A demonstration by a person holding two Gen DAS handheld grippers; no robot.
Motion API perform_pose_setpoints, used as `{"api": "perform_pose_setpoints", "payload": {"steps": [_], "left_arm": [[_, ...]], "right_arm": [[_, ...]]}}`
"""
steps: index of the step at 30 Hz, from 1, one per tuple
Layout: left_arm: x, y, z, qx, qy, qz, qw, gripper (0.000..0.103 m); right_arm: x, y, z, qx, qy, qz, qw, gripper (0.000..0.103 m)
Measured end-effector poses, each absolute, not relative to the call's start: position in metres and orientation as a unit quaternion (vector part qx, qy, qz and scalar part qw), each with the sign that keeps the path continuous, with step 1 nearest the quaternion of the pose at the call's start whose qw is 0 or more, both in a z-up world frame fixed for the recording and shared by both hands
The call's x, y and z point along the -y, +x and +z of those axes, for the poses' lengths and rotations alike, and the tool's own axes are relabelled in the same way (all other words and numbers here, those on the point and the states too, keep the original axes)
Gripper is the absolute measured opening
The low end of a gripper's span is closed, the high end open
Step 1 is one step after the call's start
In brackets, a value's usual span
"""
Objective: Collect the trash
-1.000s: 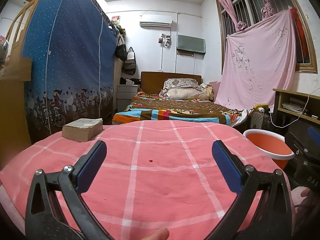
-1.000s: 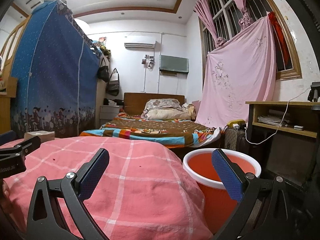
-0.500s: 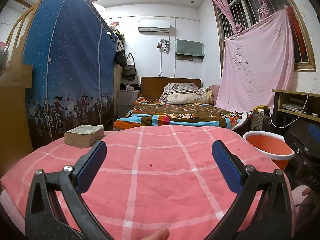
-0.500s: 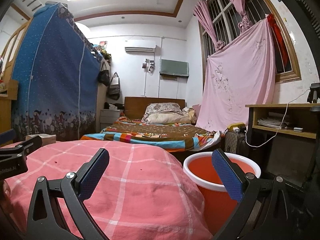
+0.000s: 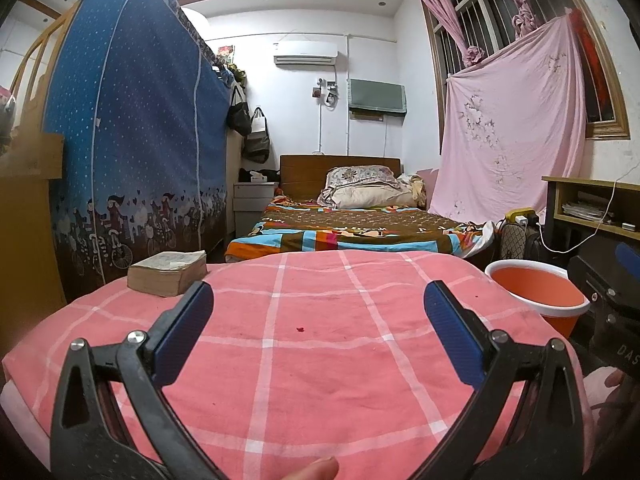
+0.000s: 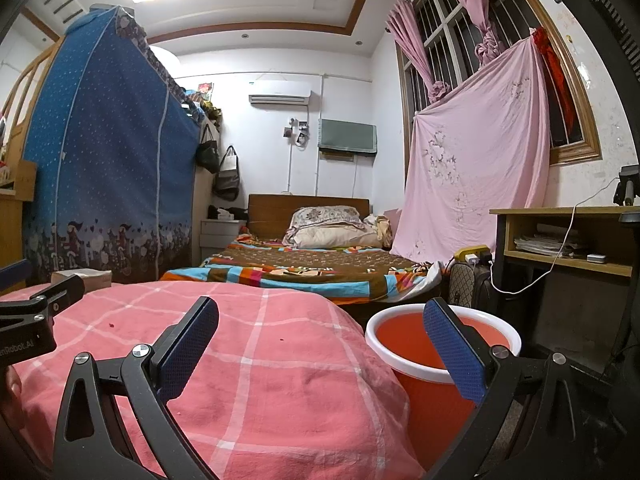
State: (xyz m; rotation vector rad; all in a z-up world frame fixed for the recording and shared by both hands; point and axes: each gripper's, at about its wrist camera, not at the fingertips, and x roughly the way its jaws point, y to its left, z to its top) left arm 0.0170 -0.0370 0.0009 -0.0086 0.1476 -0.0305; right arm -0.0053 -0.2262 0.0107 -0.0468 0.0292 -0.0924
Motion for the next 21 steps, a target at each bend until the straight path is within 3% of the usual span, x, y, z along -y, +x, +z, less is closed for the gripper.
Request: {"api": "perform_pose_setpoints", "payload": {"steps": [21], "left_arm": [[0.0372,0.0167,0.001,-0.073,-0.004,-0.015,0.997,0.088]], "right_arm": [[0.2256,-0.0029,0.0093,-0.019,-0.028,-0.038,0.999,0.103]]}}
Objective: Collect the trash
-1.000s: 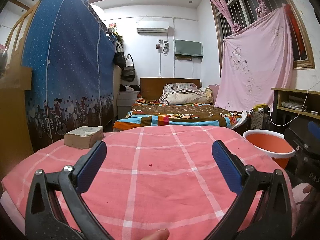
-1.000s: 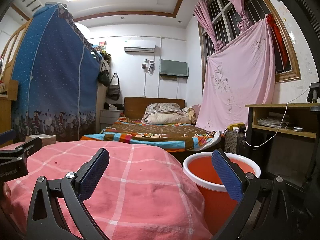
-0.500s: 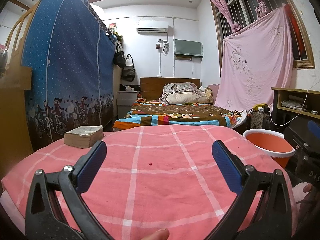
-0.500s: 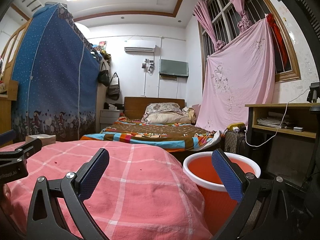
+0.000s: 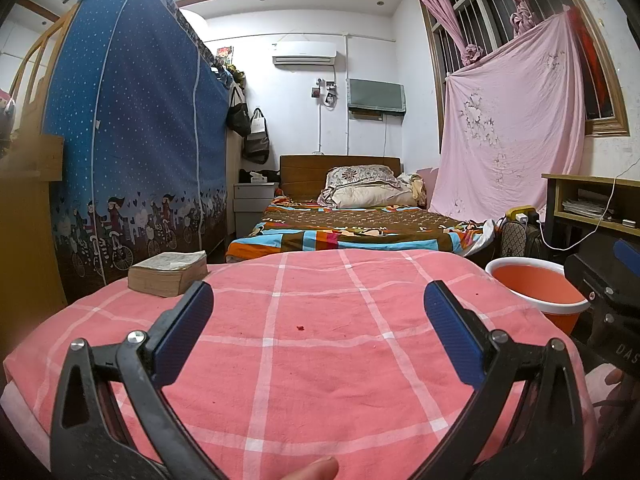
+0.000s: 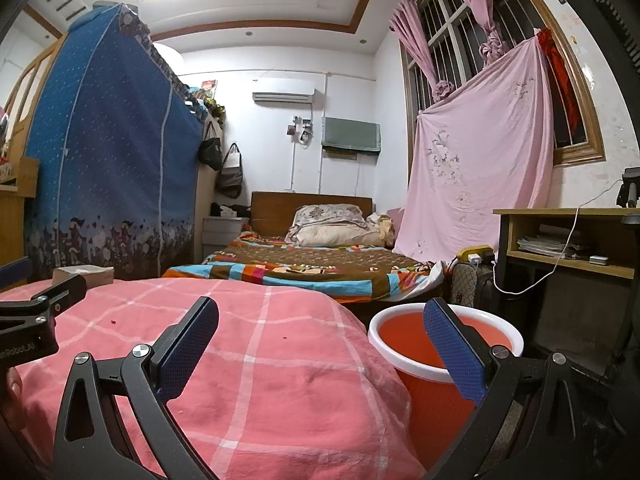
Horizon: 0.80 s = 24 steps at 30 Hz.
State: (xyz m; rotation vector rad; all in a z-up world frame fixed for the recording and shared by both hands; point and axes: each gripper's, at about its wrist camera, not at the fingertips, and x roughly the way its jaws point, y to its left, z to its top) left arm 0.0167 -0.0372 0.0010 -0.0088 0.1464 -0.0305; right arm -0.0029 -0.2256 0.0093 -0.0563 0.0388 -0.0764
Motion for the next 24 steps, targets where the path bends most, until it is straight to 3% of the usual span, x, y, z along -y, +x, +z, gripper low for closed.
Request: {"api": "perform_pose_setpoints", "payload": {"steps": [24], "left_arm": [[0.0366,0.0164,0.0006,-0.073,-0.003,-0.016,0.997,0.088]], "right_arm": [[0.2241,-0.0014,0.0093,-0.024,-0.031,-0.036,0.999,0.103]]}}
